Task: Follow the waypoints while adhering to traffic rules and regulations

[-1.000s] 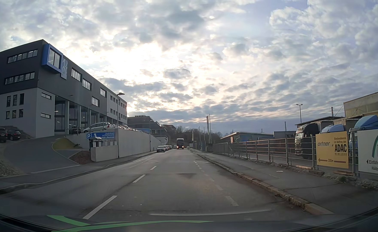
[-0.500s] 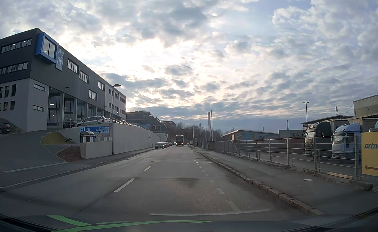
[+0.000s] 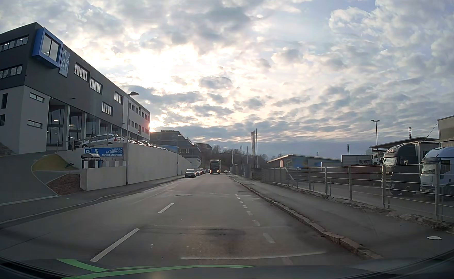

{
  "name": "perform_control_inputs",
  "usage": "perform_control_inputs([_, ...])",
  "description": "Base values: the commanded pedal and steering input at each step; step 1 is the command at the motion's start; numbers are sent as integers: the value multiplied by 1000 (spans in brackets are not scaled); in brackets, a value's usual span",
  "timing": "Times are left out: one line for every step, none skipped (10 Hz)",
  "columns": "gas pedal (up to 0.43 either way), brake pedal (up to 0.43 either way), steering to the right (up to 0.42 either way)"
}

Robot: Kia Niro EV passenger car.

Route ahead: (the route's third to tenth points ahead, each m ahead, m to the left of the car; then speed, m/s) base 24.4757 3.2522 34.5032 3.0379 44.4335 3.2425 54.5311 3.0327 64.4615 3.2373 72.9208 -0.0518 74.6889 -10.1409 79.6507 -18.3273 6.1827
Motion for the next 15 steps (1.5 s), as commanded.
perform_control_inputs([268, 0, -4])
perform_control_inputs([268, 0, -4])
perform_control_inputs([268, 0, -4])
perform_control_inputs([268, 0, -4])
perform_control_inputs([268, 0, -4])
perform_control_inputs([268, 0, -4])
perform_control_inputs([268, 0, -4])
perform_control_inputs([268, 0, -4])
perform_control_inputs([268, 0, -4])
perform_control_inputs([268, 0, -4])
perform_control_inputs([260, 0, -3])
perform_control_inputs([209, 0, -3])
perform_control_inputs([189, 0, -3])
perform_control_inputs([157, 0, -2])
perform_control_inputs([138, 0, -1])
